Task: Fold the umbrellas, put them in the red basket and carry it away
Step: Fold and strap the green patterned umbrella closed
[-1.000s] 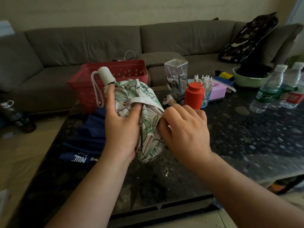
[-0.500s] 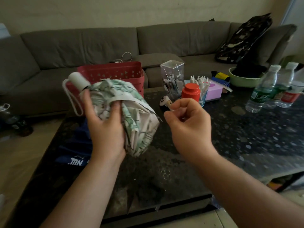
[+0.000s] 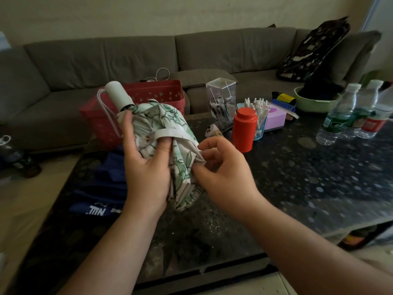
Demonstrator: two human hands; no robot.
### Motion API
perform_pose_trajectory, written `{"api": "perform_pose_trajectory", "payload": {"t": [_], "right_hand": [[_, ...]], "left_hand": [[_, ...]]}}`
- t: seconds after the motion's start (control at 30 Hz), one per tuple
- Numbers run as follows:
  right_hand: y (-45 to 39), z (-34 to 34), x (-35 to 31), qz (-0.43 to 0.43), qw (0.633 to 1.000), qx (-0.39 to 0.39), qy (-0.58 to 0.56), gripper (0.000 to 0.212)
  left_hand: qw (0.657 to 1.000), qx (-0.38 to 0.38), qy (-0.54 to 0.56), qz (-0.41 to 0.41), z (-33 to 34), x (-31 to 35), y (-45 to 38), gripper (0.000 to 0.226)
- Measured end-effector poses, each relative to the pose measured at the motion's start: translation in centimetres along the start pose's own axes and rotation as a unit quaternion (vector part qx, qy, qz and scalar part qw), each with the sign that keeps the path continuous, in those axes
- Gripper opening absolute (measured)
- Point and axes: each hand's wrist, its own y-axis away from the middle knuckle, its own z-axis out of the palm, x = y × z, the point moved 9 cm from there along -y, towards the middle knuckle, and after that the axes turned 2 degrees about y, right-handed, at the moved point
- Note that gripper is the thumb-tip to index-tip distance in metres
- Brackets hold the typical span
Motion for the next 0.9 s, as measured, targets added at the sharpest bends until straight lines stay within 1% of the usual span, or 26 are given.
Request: {"api": "perform_pose_trajectory", "payload": {"t": [0.07,0.13,0.17,0.2,0.23,0.33,0.43,0.67,0.77,0.9], "right_hand": [[-0.1,-0.4,0.8,0.058,0.997,0.010,-0.056,0.028],[-0.1,-0.4,1.6,0.124,0.976,0.021,-0.179,0.033],[-0.1,-0.4,1.6,0.137,0.964,0.027,-0.224,0.036],[-0.2,-0.6,1.4,0.133,0.961,0.033,-0.241,0.038],[-0.4,-0.8,1.1,0.114,0.966,0.039,-0.229,0.037],[-0.4,-1.7,-0.3,0.026,0.993,0.059,-0.102,0.029],[-0.2,-1.7,-0.3,-0.005,0.997,0.066,-0.030,0.032],[-0.3,-2.2,-0.8,-0.023,0.995,0.085,-0.036,0.031],[-0.3,-1.3,0.1,0.003,0.997,0.064,-0.048,0.034],[-0.1,-0.4,0.4,0.029,0.999,0.037,-0.018,0.030]], "left_hand": [[1.000,-0.003,-0.001,-0.002,0.0,-0.2,0.0,0.075],[1.000,0.003,0.012,-0.015,-0.2,-0.4,-0.2,0.075],[0.999,0.007,0.022,-0.021,-0.4,-0.6,-0.3,0.075],[0.999,0.009,0.031,-0.027,-0.5,-0.7,-0.4,0.075],[0.999,0.010,0.035,-0.031,-0.5,-0.7,-0.5,0.075],[0.999,0.014,0.036,-0.033,-0.3,-0.7,-0.3,0.075],[0.999,0.027,0.027,-0.024,-0.4,-0.4,-0.1,0.074],[1.000,0.019,0.008,0.000,-0.3,0.2,-0.3,0.076],[1.000,0.020,0.008,0.001,-0.2,0.1,-0.2,0.075],[0.999,0.038,0.008,0.009,-0.5,0.2,-0.1,0.076]]}}
